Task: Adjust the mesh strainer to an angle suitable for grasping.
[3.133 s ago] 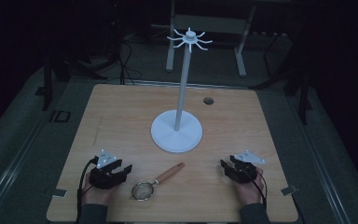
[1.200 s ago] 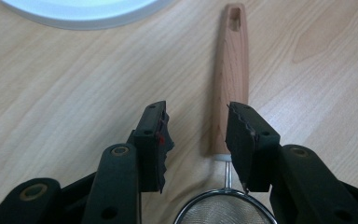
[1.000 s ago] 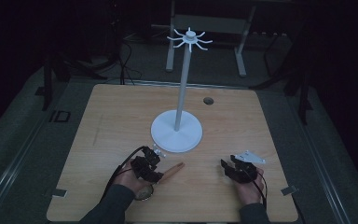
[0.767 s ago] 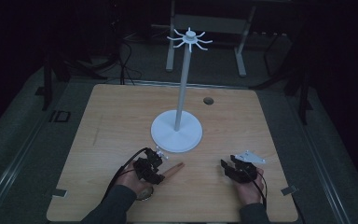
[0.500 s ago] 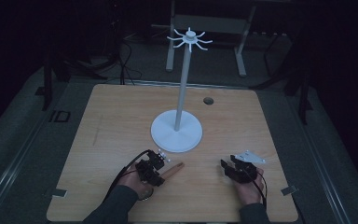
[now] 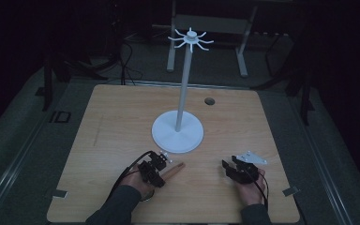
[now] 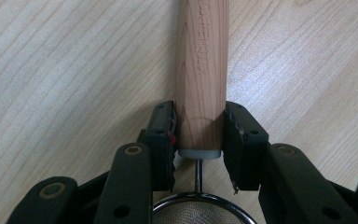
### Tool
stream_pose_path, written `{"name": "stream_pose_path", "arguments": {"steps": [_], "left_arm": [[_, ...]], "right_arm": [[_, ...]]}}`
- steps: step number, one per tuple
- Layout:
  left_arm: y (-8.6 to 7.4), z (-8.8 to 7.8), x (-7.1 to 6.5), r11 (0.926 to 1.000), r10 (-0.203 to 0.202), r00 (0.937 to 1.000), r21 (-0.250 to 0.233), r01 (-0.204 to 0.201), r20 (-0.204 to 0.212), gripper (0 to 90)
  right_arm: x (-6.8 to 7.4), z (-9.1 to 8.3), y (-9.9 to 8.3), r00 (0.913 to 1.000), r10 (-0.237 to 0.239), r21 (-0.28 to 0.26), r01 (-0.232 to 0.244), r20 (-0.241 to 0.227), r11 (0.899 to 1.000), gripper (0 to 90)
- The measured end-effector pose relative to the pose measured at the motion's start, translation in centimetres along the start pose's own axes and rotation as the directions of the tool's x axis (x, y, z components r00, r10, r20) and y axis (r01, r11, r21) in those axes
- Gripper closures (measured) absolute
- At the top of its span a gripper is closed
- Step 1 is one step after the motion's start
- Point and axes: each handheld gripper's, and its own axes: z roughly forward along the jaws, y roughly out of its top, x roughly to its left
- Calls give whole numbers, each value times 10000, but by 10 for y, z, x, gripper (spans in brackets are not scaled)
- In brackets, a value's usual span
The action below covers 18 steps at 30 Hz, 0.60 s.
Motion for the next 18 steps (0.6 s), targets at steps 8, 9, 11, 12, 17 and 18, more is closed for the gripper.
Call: {"name": "stream_pose_path", "arguments": {"steps": [8,9,11,12,17,18], "left_arm": [[0,-1,0,10000,1,9999,-37,-1,-152,689],[0,-1,1,10000,-21,9998,-64,20,-181,689],[-1,-3,1,9998,-39,9997,-186,35,-225,689],[-1,-4,2,9997,-47,9997,-254,42,-226,689],[-2,-13,3,9971,-203,9994,-740,182,-285,690],[-2,-15,4,9965,-210,9993,-821,184,-315,690]], "right_arm": [[0,0,0,10000,13,-5,-13,-6,10000,496],[0,0,0,10000,19,-7,-19,-4,10000,496],[0,0,0,10000,15,-10,-15,-2,10000,496],[0,0,0,10000,26,-4,-26,-1,10000,496],[0,0,0,10000,7,-11,-7,7,10000,496],[0,0,0,10000,4,-13,-4,7,10000,496]]}}
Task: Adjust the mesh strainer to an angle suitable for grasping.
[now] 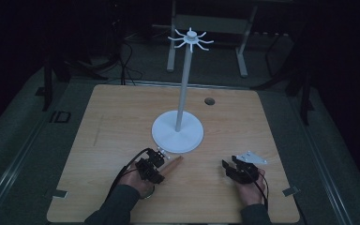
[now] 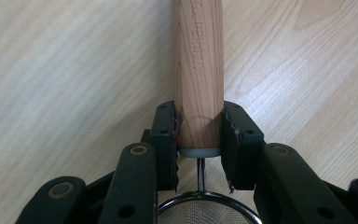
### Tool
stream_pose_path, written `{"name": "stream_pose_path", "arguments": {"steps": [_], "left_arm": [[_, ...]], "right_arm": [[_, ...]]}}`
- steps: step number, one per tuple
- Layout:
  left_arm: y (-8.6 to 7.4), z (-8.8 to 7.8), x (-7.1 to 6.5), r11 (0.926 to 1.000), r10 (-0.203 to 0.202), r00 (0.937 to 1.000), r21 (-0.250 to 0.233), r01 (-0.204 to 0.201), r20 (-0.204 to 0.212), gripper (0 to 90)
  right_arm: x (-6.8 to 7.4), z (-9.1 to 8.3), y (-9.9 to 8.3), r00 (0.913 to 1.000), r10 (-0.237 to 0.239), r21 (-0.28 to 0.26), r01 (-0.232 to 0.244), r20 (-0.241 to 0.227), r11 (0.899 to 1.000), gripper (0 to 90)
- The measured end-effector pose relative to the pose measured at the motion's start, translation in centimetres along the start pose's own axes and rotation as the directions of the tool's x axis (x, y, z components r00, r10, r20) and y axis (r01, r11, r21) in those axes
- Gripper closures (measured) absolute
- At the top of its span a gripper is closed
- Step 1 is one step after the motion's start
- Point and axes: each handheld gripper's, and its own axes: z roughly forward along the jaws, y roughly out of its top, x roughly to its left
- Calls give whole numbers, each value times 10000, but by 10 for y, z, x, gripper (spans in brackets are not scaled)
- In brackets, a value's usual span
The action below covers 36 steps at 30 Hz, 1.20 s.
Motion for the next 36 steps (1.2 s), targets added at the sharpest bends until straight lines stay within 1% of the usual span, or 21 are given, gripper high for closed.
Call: {"name": "stream_pose_path", "arguments": {"steps": [5,12,18,20,21,26,27,28,29,32,36], "left_arm": [[1,-9,2,9987,-160,9998,-489,154,-119,690],[1,-17,4,9935,-387,9990,-1082,362,-214,690],[1,-23,7,9857,-595,9979,-1592,545,-271,690],[0,-25,7,9813,-711,9971,-1812,649,-281,690],[0,-26,8,9807,-715,9969,-1846,641,-336,690],[-2,-31,9,9719,-928,9949,-2207,818,-397,690],[-2,-31,9,9719,-928,9949,-2207,818,-397,690],[-2,-33,11,9681,-1018,9938,-2343,889,-436,691],[-2,-34,11,9663,-1049,9934,-2408,911,-452,690],[-2,-36,12,9576,-1210,9912,-2692,1025,-529,690],[-3,-40,13,9445,-1432,9876,-3070,1171,-638,691]], "right_arm": [[0,0,0,10000,11,-4,-11,16,10000,496],[0,0,0,10000,36,-10,-36,15,10000,494],[0,0,0,10000,32,-15,-32,16,10000,493],[0,0,0,10000,40,-22,-40,17,10000,493],[0,0,0,10000,49,-20,-49,17,10000,492],[0,0,0,10000,32,-36,-32,22,10000,490],[0,0,0,10000,33,-37,-33,16,10000,489],[-1,0,0,10000,23,-40,-23,9,10000,488],[-1,0,0,10000,14,-45,-14,6,10000,488],[-1,0,0,10000,21,-37,-21,15,10000,488],[0,1,0,10000,6,-60,-6,40,10000,487]]}}
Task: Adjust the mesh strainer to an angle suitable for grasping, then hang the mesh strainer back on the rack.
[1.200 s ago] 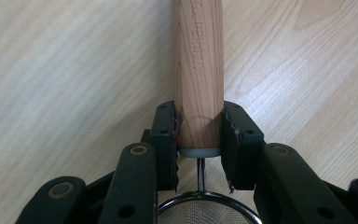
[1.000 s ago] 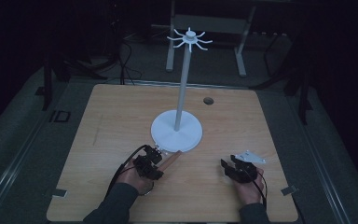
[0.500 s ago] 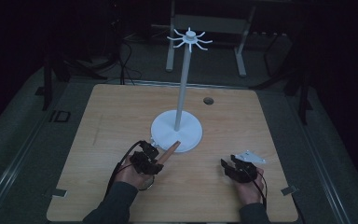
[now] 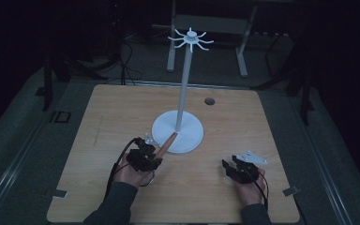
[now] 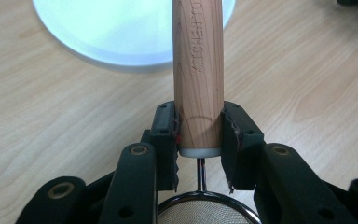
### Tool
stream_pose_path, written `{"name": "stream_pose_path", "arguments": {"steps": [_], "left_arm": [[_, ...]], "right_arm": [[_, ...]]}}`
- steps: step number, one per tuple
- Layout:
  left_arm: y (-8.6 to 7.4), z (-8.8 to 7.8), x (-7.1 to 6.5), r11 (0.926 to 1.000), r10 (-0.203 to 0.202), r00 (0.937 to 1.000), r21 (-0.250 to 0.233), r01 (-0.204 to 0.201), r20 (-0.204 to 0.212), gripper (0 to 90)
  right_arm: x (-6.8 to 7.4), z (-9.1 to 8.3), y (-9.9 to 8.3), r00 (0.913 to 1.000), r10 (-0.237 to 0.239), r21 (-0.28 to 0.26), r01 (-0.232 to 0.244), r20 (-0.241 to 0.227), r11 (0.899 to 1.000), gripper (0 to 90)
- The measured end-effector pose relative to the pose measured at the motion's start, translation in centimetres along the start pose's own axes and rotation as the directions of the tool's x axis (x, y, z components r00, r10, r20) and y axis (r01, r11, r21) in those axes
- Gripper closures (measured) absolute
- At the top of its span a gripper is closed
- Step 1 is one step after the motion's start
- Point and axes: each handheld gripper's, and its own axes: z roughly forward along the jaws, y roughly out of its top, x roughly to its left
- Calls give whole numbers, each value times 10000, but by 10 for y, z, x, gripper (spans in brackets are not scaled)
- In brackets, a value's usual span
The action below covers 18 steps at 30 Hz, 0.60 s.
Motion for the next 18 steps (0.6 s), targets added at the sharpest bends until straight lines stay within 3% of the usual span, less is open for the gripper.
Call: {"name": "stream_pose_path", "arguments": {"steps": [10,18], "left_arm": [[2,-9,3,9973,-326,9993,-662,312,-197,690],[4,-13,3,9923,-320,9993,-1206,296,-179,690]], "right_arm": [[0,0,0,10000,8,4,-8,5,10000,486],[0,0,0,10000,10,-29,-10,45,10000,485]]}}
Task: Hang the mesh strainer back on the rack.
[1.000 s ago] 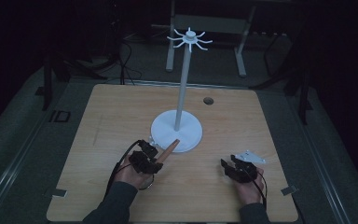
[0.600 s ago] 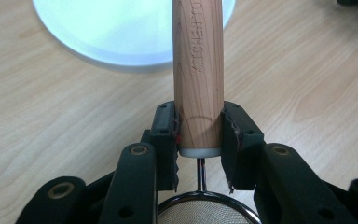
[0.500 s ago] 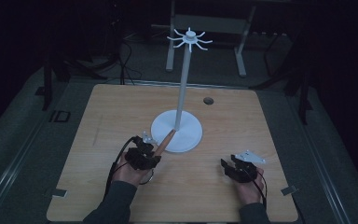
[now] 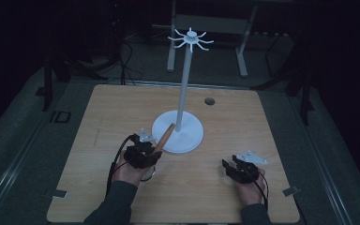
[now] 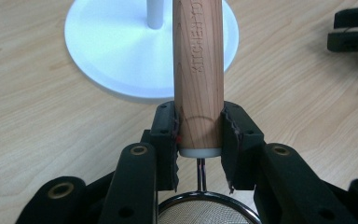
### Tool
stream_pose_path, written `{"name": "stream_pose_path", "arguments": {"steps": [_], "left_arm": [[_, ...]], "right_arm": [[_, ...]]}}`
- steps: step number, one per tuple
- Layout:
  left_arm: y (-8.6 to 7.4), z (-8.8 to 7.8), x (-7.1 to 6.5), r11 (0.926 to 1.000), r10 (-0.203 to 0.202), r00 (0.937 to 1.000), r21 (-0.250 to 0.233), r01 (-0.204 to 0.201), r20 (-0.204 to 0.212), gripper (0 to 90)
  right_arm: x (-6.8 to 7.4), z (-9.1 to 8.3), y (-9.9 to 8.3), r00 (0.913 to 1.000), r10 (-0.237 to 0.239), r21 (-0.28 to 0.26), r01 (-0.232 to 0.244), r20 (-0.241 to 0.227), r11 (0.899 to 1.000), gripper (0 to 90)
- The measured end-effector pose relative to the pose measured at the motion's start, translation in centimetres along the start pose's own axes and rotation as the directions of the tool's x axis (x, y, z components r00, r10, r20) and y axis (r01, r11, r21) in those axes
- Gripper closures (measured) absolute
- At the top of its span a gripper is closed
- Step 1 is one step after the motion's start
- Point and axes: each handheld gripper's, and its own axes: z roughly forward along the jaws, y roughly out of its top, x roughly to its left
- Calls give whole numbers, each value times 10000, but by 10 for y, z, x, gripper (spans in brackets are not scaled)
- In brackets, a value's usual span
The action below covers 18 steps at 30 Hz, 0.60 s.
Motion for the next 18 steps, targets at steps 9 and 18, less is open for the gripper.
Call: {"name": "stream_pose_path", "arguments": {"steps": [9,18], "left_arm": [[6,-7,-1,9958,-191,9998,-896,184,-67,690],[12,-15,1,9888,-362,9992,-1457,333,-177,690]], "right_arm": [[0,0,0,10000,26,-5,-26,11,10000,484],[0,0,0,10000,19,-7,-19,6,10000,484]]}}
